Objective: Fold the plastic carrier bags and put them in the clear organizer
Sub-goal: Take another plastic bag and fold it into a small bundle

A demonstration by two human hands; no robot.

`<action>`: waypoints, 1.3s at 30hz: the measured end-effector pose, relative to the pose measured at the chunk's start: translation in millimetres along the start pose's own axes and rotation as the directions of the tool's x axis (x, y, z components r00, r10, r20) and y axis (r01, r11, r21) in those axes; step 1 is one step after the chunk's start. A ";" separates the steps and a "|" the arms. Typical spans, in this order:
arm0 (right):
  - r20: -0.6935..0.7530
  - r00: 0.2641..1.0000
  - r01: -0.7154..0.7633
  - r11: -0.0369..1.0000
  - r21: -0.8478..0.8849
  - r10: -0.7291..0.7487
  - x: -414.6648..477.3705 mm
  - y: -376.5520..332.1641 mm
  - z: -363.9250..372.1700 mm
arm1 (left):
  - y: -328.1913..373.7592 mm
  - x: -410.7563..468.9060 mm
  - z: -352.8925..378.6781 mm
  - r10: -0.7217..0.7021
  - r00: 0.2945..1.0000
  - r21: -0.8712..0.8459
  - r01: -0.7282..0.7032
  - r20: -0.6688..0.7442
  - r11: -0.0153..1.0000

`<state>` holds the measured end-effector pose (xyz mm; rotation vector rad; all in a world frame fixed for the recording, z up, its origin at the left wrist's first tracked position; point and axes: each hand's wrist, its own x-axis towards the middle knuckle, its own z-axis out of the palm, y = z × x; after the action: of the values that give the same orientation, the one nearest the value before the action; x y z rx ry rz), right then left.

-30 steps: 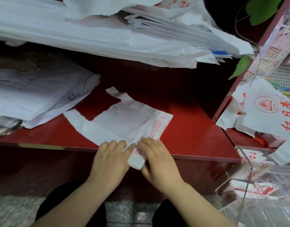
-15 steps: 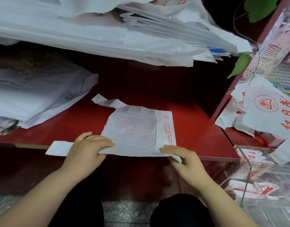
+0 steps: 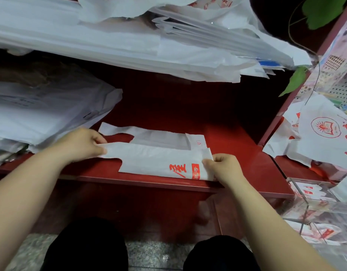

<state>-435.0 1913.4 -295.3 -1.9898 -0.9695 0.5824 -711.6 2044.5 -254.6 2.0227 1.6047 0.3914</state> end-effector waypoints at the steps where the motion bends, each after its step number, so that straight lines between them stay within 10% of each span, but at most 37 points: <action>1: -0.002 1.000 -0.024 0.999 -0.027 0.023 3.1 -2.4 1.7 | -0.6 0.6 2.6 -0.027 0.999 0.085 0.029 -0.032 0.996; 4: -0.008 0.998 -0.065 0.990 -0.126 0.064 9.8 -5.6 5.2 | 2.6 -2.5 14.4 0.042 0.961 0.278 0.037 -0.275 0.960; 6: -0.006 0.998 -0.070 0.977 -0.204 0.070 11.0 -7.4 5.2 | 13.6 -11.1 33.1 0.303 0.871 0.279 -0.202 -0.387 0.939; 10: 0.006 0.996 -0.087 0.957 -0.277 0.093 11.6 -11.1 6.1 | 68.5 -41.1 79.5 0.712 0.693 0.346 -0.643 -0.117 0.683; 18: -0.040 0.996 -0.093 0.929 -0.358 0.084 6.4 -14.9 9.2 | 99.2 -35.9 136.2 0.421 0.872 0.340 -0.486 0.251 0.805; 28: -0.179 0.951 0.085 0.765 -0.639 -0.254 -11.4 -0.6 23.4 | 98.6 -39.2 136.8 0.386 0.890 0.389 -0.454 0.244 0.801; 39: -0.142 0.988 -0.051 0.738 -0.673 -0.061 -3.0 6.5 10.1 | 61.4 -25.7 105.1 0.157 0.969 0.444 -0.229 0.192 0.867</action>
<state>-440.9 1913.5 -306.2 -2.6236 -1.1992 0.0385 -612.9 1986.9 -303.8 2.5138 1.5072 -0.0932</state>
